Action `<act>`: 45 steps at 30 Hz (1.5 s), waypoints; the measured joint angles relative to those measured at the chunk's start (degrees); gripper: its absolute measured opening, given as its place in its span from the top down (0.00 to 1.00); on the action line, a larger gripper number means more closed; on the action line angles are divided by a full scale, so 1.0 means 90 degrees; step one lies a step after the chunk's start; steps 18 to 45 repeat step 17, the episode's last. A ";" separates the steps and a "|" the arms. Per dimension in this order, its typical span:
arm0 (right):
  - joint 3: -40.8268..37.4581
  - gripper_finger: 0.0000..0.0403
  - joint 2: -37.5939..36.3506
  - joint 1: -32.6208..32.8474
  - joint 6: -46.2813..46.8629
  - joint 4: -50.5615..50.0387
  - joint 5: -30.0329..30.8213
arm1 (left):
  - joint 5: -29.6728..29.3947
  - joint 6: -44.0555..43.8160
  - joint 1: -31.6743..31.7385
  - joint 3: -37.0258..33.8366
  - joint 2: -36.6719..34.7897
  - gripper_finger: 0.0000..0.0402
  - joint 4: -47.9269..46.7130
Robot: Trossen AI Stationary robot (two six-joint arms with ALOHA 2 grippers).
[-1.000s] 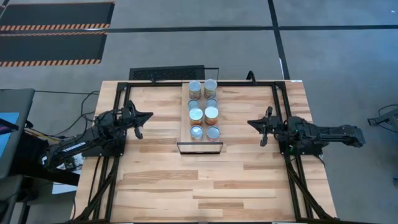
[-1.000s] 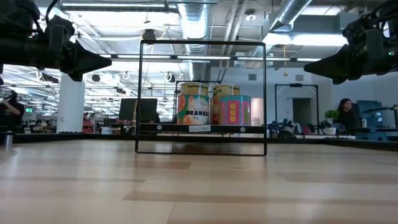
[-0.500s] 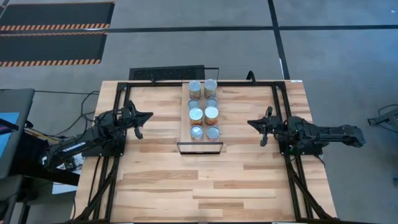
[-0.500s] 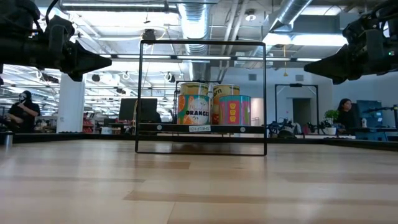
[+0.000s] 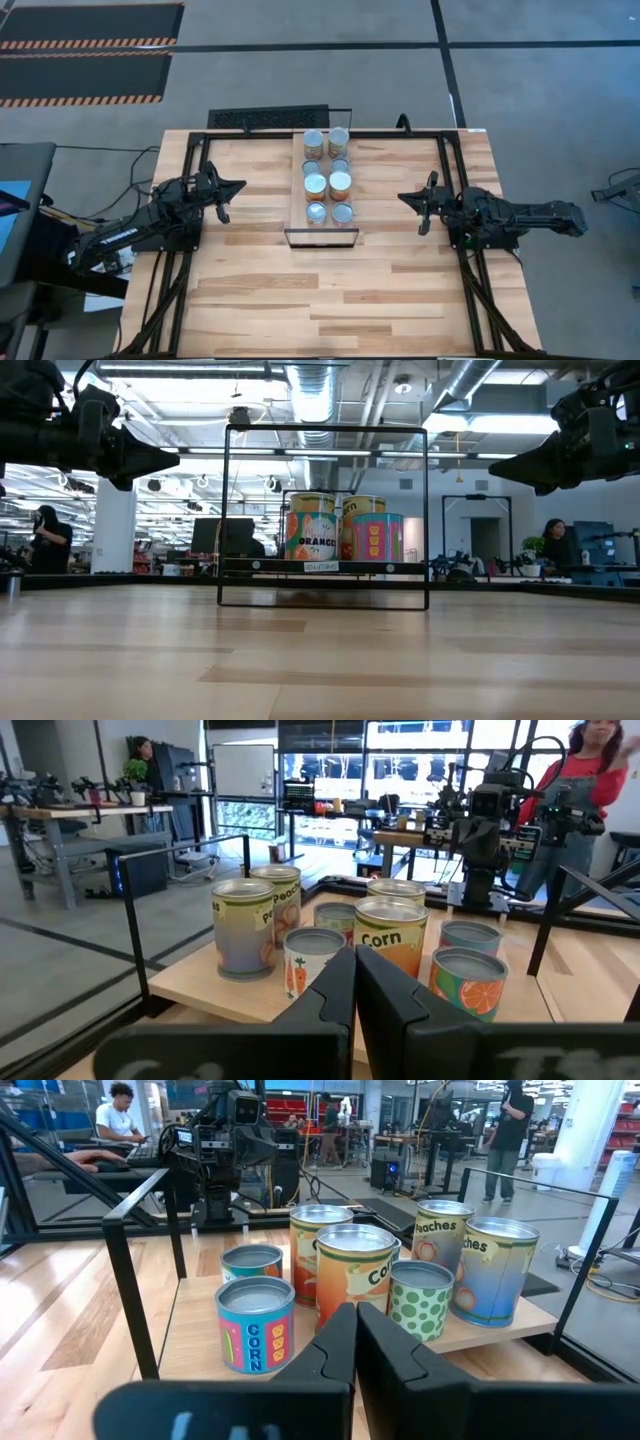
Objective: Pick and place cans onto a shelf
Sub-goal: Return to Home Position
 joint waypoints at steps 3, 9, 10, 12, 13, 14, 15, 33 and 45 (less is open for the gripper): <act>0.0000 0.92 0.0000 0.0000 0.0000 -0.0002 0.0000 | 0.0000 0.0017 0.0000 0.0000 -0.0002 1.00 0.0000; 0.0000 0.92 0.0000 0.0000 0.0000 0.0000 0.0000 | 0.0000 -0.0002 0.0000 0.0000 -0.0001 1.00 0.0002; 0.0000 0.92 0.0000 0.0000 0.0001 0.0000 0.0000 | 0.0000 0.0002 0.0000 0.0000 0.0000 1.00 0.0000; 0.0000 0.92 0.0000 0.0000 0.0000 0.0000 0.0000 | 0.0000 0.0036 0.0000 0.0000 0.0000 1.00 0.0000; 0.0000 0.92 0.0000 0.0000 0.0000 -0.0002 0.0000 | 0.0000 0.0041 0.0000 0.0000 0.0000 1.00 0.0000; 0.0000 0.92 0.0000 0.0000 0.0002 -0.0002 0.0000 | 0.0000 0.0039 0.0000 0.0000 -0.0002 1.00 0.0000; 0.0000 0.92 0.0000 0.0002 0.0002 0.0000 0.0000 | 0.0000 0.0026 0.0000 0.0000 0.0000 1.00 0.0001; 0.0000 0.92 0.0000 0.0000 0.0002 0.0000 0.0000 | 0.0000 -0.0002 0.0000 0.0000 0.0000 1.00 0.0002; 0.0000 0.92 0.0000 0.0000 0.0002 0.0000 0.0000 | 0.0000 -0.0002 0.0000 0.0000 0.0000 1.00 0.0002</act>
